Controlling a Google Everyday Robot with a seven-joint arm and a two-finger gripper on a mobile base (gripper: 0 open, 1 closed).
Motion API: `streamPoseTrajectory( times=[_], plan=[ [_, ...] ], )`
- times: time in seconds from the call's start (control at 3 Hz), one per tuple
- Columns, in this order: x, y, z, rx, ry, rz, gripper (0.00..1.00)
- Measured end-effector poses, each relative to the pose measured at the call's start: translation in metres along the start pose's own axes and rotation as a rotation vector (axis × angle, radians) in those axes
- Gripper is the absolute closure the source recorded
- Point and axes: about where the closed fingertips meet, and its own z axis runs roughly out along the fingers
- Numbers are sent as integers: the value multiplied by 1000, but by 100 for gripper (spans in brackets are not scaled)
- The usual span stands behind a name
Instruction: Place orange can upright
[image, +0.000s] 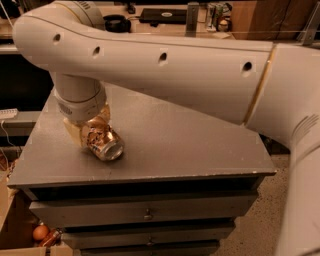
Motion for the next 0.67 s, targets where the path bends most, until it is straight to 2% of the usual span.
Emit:
streamPoseTrajectory(
  times=[0.33,0.67],
  plan=[
    [-2,-12,-16,53,-32,0,71],
    [-5,-31,-34,81,-120,-23,94]
  ],
)
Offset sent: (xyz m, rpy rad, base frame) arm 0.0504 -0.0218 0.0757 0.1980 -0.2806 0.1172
